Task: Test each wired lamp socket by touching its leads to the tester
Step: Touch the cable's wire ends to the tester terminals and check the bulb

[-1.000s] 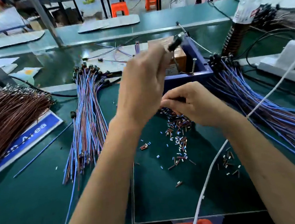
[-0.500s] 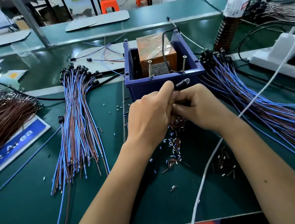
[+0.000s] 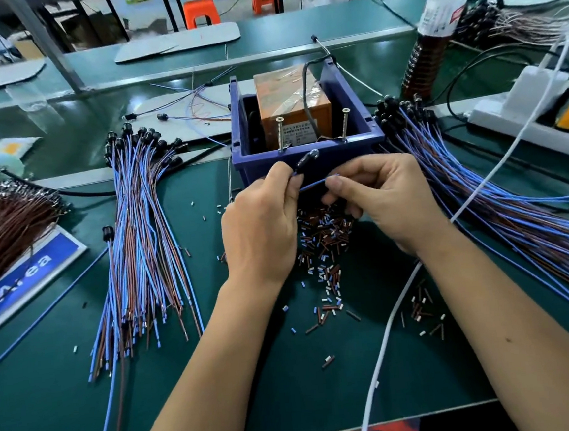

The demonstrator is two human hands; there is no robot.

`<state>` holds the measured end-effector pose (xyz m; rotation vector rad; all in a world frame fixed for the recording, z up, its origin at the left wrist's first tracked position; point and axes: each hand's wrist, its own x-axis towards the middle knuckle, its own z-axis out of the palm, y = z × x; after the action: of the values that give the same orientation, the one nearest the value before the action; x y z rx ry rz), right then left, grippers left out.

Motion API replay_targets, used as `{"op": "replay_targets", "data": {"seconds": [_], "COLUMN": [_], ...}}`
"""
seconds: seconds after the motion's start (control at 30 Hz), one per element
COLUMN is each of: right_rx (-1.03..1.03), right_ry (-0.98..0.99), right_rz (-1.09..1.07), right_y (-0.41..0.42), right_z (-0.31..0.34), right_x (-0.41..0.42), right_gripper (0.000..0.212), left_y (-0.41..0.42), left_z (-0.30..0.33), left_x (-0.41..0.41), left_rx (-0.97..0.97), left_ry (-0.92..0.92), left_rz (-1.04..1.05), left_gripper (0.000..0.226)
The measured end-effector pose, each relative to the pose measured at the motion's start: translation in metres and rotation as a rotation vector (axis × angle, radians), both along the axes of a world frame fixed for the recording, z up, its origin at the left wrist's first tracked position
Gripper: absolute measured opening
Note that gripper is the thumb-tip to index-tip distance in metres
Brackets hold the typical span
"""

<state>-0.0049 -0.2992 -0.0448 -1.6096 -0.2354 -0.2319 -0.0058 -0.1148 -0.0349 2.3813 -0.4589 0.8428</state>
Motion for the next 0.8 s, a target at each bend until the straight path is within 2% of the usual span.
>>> {"op": "replay_targets", "data": {"seconds": [0.2,0.33,0.6,0.8], "right_rx": [0.039,0.065,0.037,-0.053], "right_ry": [-0.029,-0.030,-0.019,-0.007], "right_rz": [0.039,0.047,0.055,0.090], "right_y": [0.000,0.001,-0.003,-0.009], "right_z": [0.001,0.002,0.002,0.003], "right_x": [-0.001,-0.002,-0.001,-0.001], "right_gripper": [0.009,0.010,0.006,0.008], "left_y": [-0.002,-0.003,-0.004,0.002], "left_z": [-0.002,-0.005,-0.010,-0.011], "left_x": [-0.001,0.001,0.007,0.011], "left_rx": [-0.038,-0.199,-0.379,-0.377], "left_ry": [-0.003,0.060,0.106,0.133], "left_rz": [-0.105,-0.224,-0.248,-0.279], "left_gripper": [0.026,0.016,0.012,0.013]}}
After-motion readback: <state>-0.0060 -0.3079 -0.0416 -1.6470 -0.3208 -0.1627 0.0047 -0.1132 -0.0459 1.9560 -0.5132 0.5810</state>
